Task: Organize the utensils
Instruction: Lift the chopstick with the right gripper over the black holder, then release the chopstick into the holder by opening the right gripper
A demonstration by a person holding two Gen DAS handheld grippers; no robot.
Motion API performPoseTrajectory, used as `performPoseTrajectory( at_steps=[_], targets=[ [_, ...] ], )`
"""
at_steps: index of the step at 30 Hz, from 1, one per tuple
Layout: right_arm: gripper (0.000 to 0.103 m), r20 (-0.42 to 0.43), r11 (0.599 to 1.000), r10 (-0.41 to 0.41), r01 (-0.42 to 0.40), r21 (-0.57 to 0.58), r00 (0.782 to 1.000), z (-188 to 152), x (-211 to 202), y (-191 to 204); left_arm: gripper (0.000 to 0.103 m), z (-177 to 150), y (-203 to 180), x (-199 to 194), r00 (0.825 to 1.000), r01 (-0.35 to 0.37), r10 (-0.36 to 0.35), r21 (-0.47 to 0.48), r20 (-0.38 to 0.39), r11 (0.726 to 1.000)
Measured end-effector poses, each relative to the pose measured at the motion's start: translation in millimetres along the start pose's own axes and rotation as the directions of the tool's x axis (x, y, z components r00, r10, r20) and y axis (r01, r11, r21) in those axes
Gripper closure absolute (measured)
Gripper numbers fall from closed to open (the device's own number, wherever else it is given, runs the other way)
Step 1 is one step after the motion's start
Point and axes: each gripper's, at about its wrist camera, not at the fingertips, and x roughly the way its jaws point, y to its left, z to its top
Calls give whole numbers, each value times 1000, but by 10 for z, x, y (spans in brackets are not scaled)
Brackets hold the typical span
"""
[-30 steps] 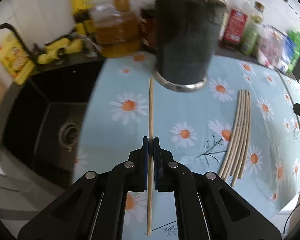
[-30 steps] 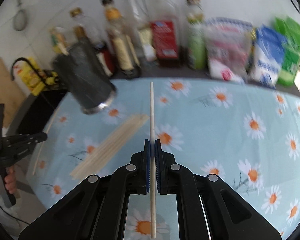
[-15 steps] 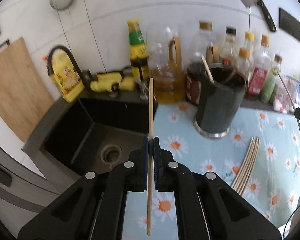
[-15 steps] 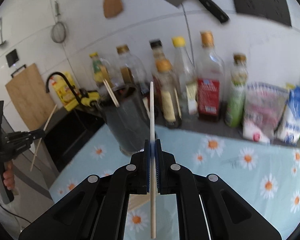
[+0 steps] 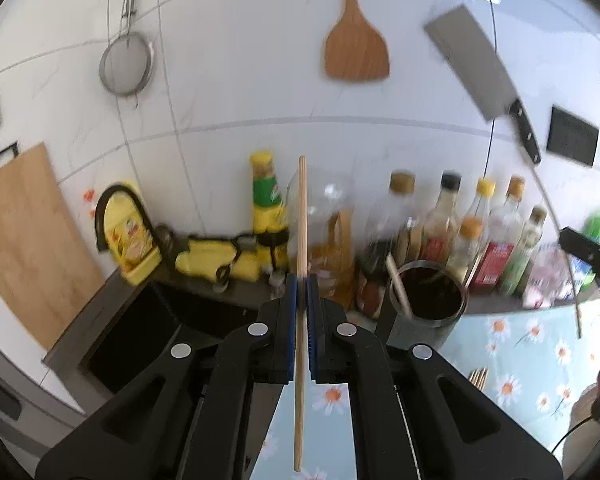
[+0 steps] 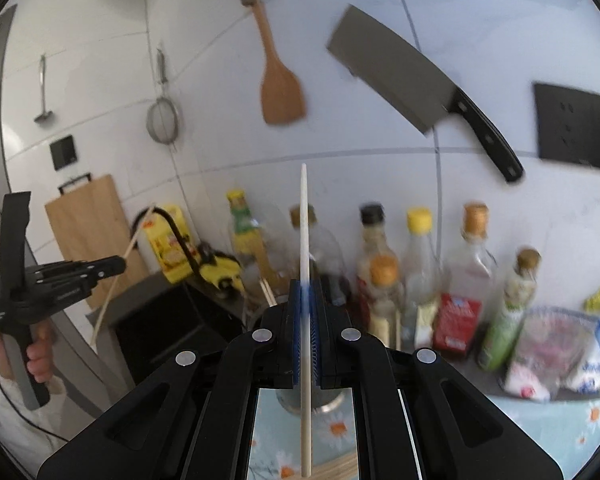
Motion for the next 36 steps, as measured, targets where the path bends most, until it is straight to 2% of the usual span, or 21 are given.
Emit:
performPoseTrajectory(
  at_steps=[3, 7, 10, 13, 18, 21, 22, 26, 28, 31, 32, 36],
  targets=[
    [98, 54, 1000, 15, -13, -25, 998, 157, 72, 63, 98, 144, -29, 6, 999, 20, -20, -2, 33, 1000],
    [98, 89, 996, 80, -76, -51, 993, 307, 210, 123, 98, 254, -105, 85, 995, 77, -77, -3, 67, 997],
    [98, 104, 992, 117, -110, -67, 988, 378, 313, 150, 98, 303, -135, 184, 984, 149, -147, -20, 103, 989],
    [98, 101, 984, 169, -162, -74, 981, 429, 528, 143, 98, 325, -148, 295, 964, 219, -210, -44, 161, 975],
    [98, 111, 972, 234, -229, -57, 966, 391, 863, 39, 98, 311, -152, 550, 912, 356, -327, -80, 246, 931],
    [98, 132, 959, 282, -279, -42, 950, 337, 994, -58, 98, 278, -186, 736, 900, 381, -345, -94, 267, 920],
    [98, 138, 953, 304, -302, -30, 943, 308, 1055, -108, 98, 247, -193, 830, 886, 411, -369, -106, 281, 906],
    [98, 147, 937, 346, -350, 0, 927, 229, 1247, -249, 98, 152, -217, 1066, 850, 482, -422, -143, 316, 864],
    [98, 145, 928, 367, -372, 6, 919, 188, 1336, -301, 98, 95, -250, 1154, 841, 490, -422, -146, 339, 859],
    [98, 146, 919, 389, -395, 10, 909, 100, 1471, -360, 98, 10, -279, 1314, 810, 542, -466, -152, 357, 826],
    [98, 145, 915, 398, -403, 11, 906, 61, 1517, -374, 98, -31, -292, 1387, 794, 568, -489, -154, 361, 809],
    [98, 127, 914, 401, -406, 14, 907, -64, 1690, -392, 98, -148, -334, 1531, 779, 594, -516, -157, 356, 789]
  ],
)
